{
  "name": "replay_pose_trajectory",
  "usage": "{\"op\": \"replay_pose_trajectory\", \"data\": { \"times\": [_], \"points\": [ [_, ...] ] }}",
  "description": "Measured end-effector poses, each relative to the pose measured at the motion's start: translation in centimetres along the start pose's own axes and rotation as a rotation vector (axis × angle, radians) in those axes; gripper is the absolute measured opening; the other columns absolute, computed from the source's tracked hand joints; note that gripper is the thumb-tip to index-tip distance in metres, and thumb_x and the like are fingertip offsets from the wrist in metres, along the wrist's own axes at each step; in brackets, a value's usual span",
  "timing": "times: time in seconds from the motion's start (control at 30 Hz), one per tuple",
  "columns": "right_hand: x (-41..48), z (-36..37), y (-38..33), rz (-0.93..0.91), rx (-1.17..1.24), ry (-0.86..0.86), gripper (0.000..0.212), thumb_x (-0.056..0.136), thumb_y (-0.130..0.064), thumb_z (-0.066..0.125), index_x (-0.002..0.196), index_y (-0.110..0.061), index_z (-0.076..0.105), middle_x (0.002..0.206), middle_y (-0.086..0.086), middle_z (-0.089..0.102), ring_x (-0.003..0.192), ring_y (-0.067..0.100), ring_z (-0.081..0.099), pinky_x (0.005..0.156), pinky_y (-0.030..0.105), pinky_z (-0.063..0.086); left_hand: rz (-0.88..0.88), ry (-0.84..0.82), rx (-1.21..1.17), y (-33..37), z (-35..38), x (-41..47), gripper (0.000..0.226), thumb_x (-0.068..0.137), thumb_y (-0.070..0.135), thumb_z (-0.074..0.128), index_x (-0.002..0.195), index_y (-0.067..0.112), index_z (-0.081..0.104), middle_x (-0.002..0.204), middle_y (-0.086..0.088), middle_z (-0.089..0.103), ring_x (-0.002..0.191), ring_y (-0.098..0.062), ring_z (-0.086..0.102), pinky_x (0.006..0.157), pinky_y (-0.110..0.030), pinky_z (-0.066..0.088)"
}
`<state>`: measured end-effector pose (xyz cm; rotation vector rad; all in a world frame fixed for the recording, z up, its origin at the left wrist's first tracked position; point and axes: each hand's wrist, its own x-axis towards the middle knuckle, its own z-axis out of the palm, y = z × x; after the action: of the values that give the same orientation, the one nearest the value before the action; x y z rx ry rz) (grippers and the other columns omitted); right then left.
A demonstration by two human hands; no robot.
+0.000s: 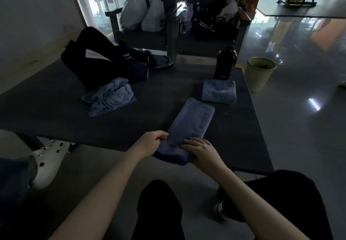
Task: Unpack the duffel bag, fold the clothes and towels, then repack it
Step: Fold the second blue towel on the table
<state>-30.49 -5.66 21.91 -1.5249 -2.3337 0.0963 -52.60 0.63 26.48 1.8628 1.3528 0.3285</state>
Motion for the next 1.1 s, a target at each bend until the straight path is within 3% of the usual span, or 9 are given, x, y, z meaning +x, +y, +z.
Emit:
{"op": "replay_pose_trajectory", "data": {
  "times": [0.1, 0.2, 0.3, 0.37, 0.5, 0.6, 0.8, 0.97, 1.1],
  "points": [
    [0.5, -1.9, 0.2, 0.162, 0.216, -0.023, 0.032, 0.074, -0.038, 0.07, 0.104, -0.026, 0.069, 0.094, -0.004, 0.072, 0.086, 0.019, 0.067, 0.074, 0.034, 0.053, -0.022, -0.014, 0.039, -0.2, -0.8, 0.0, 0.057, 0.088, -0.008, 0.037, 0.13, 0.026, 0.057, 0.113, -0.002, 0.062, 0.101, -0.016, 0.06, 0.088, -0.028, 0.05],
    [0.2, -3.4, 0.8, 0.318, 0.395, -0.01, 0.015, 0.088, -0.024, 0.059, 0.1, -0.022, 0.067, 0.084, 0.001, 0.07, 0.076, 0.022, 0.063, 0.066, 0.037, 0.047, 0.053, -0.101, 0.086, 0.0, -0.7, 0.1, 0.071, 0.081, -0.017, 0.043, 0.135, 0.028, 0.052, 0.124, 0.007, 0.057, 0.115, -0.007, 0.052, 0.09, -0.013, 0.042],
    [0.3, -4.0, 1.2, 0.446, 0.588, 0.057, 0.013, 0.093, -0.021, 0.057, 0.08, -0.021, 0.059, 0.073, 0.003, 0.065, 0.067, 0.022, 0.061, 0.064, 0.044, 0.047, 0.125, -0.214, 0.001, 0.2, 0.2, 0.8, 0.06, 0.078, -0.006, 0.065, 0.131, 0.021, 0.054, 0.118, 0.007, 0.062, 0.11, -0.006, 0.057, 0.089, -0.013, 0.044],
    [0.9, -3.8, 1.7, 0.597, 0.666, 0.105, 0.02, 0.094, -0.026, 0.055, 0.08, -0.012, 0.061, 0.077, 0.009, 0.067, 0.072, 0.026, 0.062, 0.066, 0.045, 0.049, 0.074, -0.252, -0.098, 1.0, 1.0, 1.3, 0.051, 0.078, 0.004, 0.073, 0.124, 0.017, 0.057, 0.11, 0.006, 0.066, 0.102, -0.006, 0.06, 0.088, -0.016, 0.047],
    [1.9, -3.4, 2.3, 0.824, 0.822, 0.139, 0.026, 0.092, -0.036, 0.056, 0.089, -0.011, 0.064, 0.088, 0.007, 0.069, 0.085, 0.024, 0.064, 0.074, 0.041, 0.051, -0.019, -0.063, -0.184, 2.1, 2.8, 2.6, 0.018, 0.088, 0.022, 0.065, 0.106, 0.022, 0.065, 0.103, 0.005, 0.069, 0.098, -0.01, 0.063, 0.089, -0.027, 0.049],
    [1.7, -3.6, 2.3, 0.828, 0.968, 0.225, 0.022, 0.084, -0.029, 0.069, 0.089, -0.008, 0.062, 0.084, 0.008, 0.067, 0.079, 0.019, 0.063, 0.067, 0.039, 0.05, -0.056, 0.066, -0.233, 2.7, 3.6, 3.6, 0.02, 0.093, 0.027, 0.058, 0.1, 0.012, 0.069, 0.099, -0.003, 0.071, 0.093, -0.016, 0.065, 0.084, -0.033, 0.049],
    [2.3, -3.8, 3.5, 0.728, 0.854, 0.297, 0.019, 0.081, -0.009, 0.07, 0.096, -0.004, 0.059, 0.087, 0.009, 0.066, 0.079, 0.017, 0.061, 0.07, 0.037, 0.051, -0.007, 0.187, -0.226, 4.3, 4.1, 5.4, 0.025, 0.095, 0.03, 0.054, 0.079, 0.012, 0.059, 0.074, 0.001, 0.062, 0.069, -0.013, 0.056, 0.057, -0.026, 0.037],
    [5.8, -4.2, 5.3, 0.672, 0.743, 0.339, 0.022, 0.088, -0.01, 0.061, 0.109, -0.014, 0.059, 0.09, -0.008, 0.064, 0.084, 0.002, 0.06, 0.07, 0.011, 0.045, -0.105, 0.256, -0.239, 5.7, 3.8, 8.2, 0.029, 0.098, 0.039, 0.043, 0.09, 0.016, 0.059, 0.092, -0.004, 0.064, 0.083, -0.017, 0.059, 0.066, -0.031, 0.042],
    [7.4, -2.9, 6.2, 0.867, 0.703, 0.245, 0.025, 0.094, -0.021, 0.054, 0.116, -0.012, 0.054, 0.1, 0.002, 0.063, 0.095, 0.019, 0.06, 0.073, 0.026, 0.043, -0.224, 0.2, -0.138, 5.3, 3.8, 9.2, 0.035, 0.094, 0.045, 0.048, 0.114, 0.017, 0.053, 0.1, 0.001, 0.06, 0.088, -0.014, 0.058, 0.071, -0.03, 0.046]
  ]
}}
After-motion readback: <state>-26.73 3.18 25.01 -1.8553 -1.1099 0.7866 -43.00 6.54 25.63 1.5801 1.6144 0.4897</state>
